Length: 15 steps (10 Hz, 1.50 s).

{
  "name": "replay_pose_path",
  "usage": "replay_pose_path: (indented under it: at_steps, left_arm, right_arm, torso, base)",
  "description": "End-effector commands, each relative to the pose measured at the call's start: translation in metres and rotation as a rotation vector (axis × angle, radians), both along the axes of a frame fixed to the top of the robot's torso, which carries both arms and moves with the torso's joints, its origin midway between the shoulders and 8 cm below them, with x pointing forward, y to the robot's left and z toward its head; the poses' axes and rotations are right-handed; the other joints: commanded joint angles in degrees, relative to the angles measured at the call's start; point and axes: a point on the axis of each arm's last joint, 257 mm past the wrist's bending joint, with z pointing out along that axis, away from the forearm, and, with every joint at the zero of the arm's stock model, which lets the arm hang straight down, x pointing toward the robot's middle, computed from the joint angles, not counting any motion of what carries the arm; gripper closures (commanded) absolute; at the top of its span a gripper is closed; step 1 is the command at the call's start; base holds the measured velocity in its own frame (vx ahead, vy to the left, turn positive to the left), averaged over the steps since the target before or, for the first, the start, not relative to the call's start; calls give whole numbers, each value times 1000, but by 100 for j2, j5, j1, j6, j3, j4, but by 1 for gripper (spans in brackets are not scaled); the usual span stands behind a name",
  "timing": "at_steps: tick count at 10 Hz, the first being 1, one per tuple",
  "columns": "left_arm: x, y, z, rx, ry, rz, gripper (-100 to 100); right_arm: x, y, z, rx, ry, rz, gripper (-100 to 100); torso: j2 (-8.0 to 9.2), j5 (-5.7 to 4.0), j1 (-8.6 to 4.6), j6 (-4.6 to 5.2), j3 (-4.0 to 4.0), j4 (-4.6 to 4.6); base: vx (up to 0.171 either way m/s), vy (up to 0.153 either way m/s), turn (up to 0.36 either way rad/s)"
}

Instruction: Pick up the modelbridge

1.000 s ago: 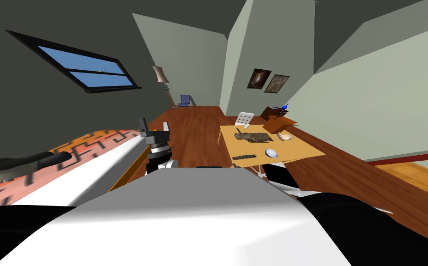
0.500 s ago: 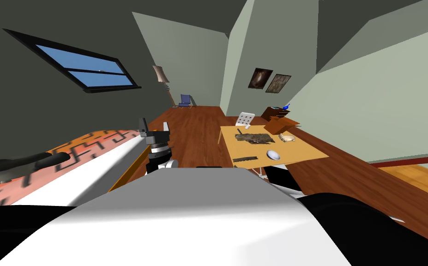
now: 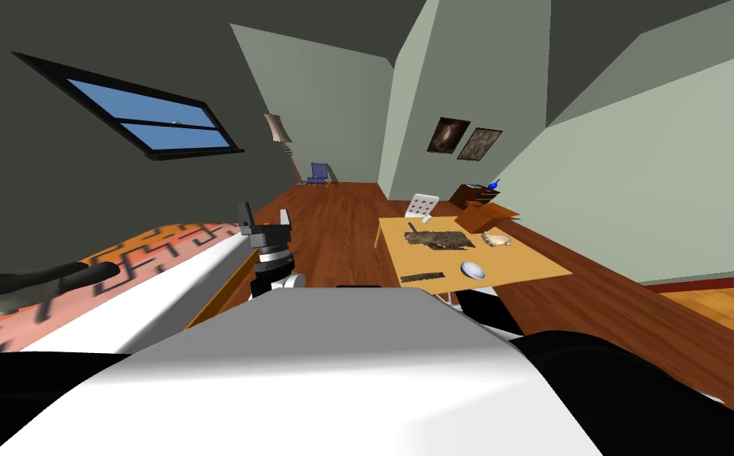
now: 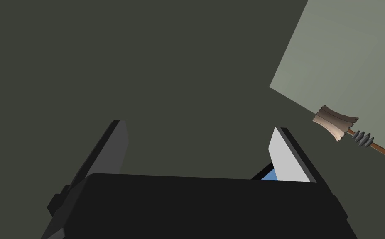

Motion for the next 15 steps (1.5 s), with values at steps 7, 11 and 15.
replay_pose_path:
  at_steps: [7,11,15]
  left_arm:
    - [0,0,0,0,0,0,0]
    - [0,0,0,0,0,0,0]
    - [0,0,0,0,0,0,0]
  right_arm:
    - [-43,-25,-14,105,96,-125,-100]
    - [-58,-37,-16,160,125,-209,-100]
    - [-73,-51,-17,209,149,-295,-100]
  torso:
    - [6,-1,-2,0,2,0]
    - [0,0,2,0,0,0]
    - [-3,-1,-4,-1,-3,-1]
  base:
    - [60,-1,18]
    - [71,0,17]
    - [59,-7,16]
